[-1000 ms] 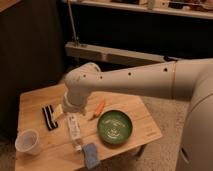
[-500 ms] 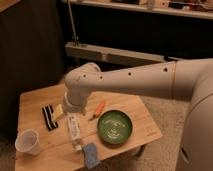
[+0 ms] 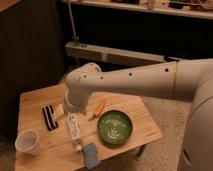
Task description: Drag the ceramic bowl in a circle
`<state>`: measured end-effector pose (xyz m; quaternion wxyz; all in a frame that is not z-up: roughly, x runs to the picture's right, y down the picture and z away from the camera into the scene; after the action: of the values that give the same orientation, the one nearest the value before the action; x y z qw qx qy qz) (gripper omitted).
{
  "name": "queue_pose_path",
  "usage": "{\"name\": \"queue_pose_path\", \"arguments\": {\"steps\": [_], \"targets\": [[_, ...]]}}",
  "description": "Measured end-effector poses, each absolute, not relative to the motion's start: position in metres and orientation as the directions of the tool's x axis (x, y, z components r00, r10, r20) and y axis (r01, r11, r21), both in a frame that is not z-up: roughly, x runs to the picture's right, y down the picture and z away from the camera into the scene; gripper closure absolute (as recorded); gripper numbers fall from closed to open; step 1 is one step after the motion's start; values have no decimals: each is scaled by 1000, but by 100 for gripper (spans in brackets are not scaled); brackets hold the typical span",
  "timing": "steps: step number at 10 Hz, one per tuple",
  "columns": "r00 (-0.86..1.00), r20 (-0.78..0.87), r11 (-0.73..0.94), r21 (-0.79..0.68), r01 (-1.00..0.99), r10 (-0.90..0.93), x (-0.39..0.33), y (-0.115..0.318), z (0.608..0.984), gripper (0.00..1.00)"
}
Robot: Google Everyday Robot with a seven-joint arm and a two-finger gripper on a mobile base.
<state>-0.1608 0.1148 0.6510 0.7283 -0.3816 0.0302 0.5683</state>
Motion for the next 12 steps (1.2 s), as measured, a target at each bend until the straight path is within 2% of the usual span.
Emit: {"name": "queue_pose_path", "arguments": {"steps": [5, 7, 12], "targets": [[185, -508, -51, -415, -909, 841, -52, 125, 641, 20], [83, -551, -118, -319, -941, 830, 2, 135, 643, 20], [78, -555, -122, -314, -942, 828, 3, 136, 643, 20]]}}
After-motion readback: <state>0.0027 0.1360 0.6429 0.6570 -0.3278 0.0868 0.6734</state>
